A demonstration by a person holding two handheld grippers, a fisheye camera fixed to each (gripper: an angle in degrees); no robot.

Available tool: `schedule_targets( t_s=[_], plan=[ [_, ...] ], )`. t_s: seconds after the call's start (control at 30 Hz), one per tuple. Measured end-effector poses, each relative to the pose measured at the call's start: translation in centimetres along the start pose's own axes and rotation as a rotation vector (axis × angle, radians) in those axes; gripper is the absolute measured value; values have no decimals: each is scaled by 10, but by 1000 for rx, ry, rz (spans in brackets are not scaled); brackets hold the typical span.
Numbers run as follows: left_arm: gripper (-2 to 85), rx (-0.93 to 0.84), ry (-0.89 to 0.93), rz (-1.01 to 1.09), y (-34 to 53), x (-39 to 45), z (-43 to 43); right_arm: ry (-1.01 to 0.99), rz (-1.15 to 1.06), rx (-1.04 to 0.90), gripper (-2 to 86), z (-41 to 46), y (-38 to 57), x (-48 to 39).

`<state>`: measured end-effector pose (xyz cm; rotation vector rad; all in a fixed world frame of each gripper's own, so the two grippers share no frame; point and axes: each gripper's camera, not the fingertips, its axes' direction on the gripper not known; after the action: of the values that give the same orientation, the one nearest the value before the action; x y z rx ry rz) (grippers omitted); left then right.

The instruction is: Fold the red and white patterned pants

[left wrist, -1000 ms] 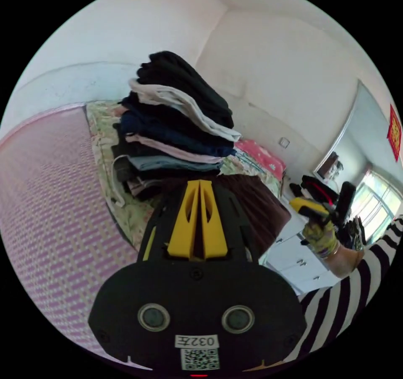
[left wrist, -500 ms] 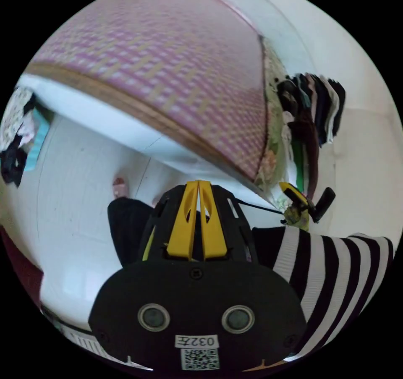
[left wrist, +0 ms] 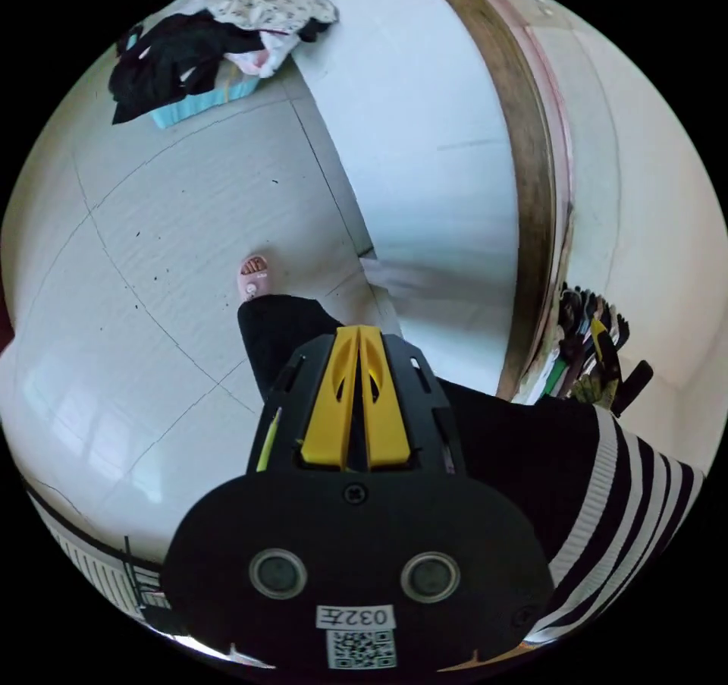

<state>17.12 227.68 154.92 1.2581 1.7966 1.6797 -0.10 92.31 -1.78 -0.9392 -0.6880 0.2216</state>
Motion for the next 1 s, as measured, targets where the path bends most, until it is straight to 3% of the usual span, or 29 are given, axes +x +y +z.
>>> schedule_targets(
  t_s=[0.27,0.63,1.0],
  plan=[
    [-9,235,153,-98,-104,-85,-115,-204,-117,-171,-10,107,-119,-70],
    [-9,373,374,-310,-223,-118,-171,-263,-243,-293,-10,193,-233,-75],
    [-11,369,251,-387,-412,-83,-304,-374,-246,-197,-10,245,-377,-24]
  ],
)
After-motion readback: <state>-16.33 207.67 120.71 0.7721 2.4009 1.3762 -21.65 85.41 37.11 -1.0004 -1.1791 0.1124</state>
